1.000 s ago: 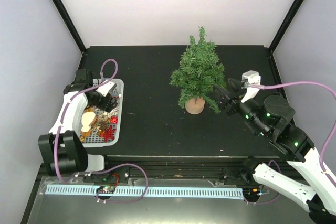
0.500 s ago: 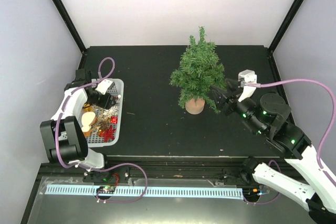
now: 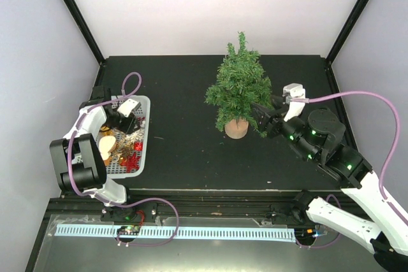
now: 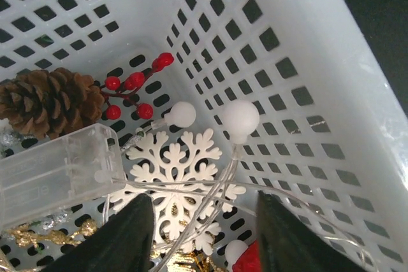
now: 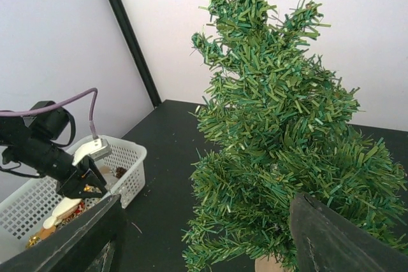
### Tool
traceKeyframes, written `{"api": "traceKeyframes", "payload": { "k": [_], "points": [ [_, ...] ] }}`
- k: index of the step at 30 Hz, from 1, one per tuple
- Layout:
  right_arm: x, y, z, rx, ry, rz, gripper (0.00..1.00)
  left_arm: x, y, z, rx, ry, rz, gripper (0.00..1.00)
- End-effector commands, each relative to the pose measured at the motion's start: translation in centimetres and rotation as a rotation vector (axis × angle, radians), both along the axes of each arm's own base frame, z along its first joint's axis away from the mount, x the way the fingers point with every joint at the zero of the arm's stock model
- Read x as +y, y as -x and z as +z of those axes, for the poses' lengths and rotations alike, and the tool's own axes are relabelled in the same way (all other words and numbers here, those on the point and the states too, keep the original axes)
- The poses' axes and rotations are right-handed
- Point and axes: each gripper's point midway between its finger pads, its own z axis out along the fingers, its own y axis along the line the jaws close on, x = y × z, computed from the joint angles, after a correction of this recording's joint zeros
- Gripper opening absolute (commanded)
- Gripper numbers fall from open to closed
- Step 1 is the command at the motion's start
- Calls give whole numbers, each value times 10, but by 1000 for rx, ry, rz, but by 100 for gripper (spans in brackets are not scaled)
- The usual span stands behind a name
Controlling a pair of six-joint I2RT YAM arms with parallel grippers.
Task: Decorate the small christmas tree
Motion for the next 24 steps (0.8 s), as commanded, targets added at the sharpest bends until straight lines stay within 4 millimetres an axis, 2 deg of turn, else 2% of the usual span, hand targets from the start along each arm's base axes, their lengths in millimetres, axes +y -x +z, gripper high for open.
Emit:
{"api": "traceKeyframes", "payload": {
  "k": [1, 5, 7, 9, 12, 14, 19, 24],
  "points": [
    [5, -1, 2, 1, -19, 13, 70, -4, -1, 9, -26, 35, -42, 38],
    [7, -3, -2, 15, -15, 11, 70, -6, 3, 9, -17, 41, -57, 20],
    [7, -4, -3, 15, -16, 11, 70, -7, 5, 8, -9, 42, -67, 17],
    [8, -4, -4, 18, -14, 13, 70, -6, 7, 7, -3, 38, -76, 22],
    [9, -4, -6, 25, -11, 18, 70, -4, 8, 2, 11, 24, -79, 43],
    [10, -5, -7, 30, -10, 19, 70, -4, 10, -1, 26, 19, -89, 51],
    [12, -6, -12, 40, -6, 21, 70, 2, 12, -12, 51, -12, -95, 53],
    [14, -7, -17, 49, -4, 25, 71, 12, 14, -20, 69, -60, -94, 49]
  ]
}}
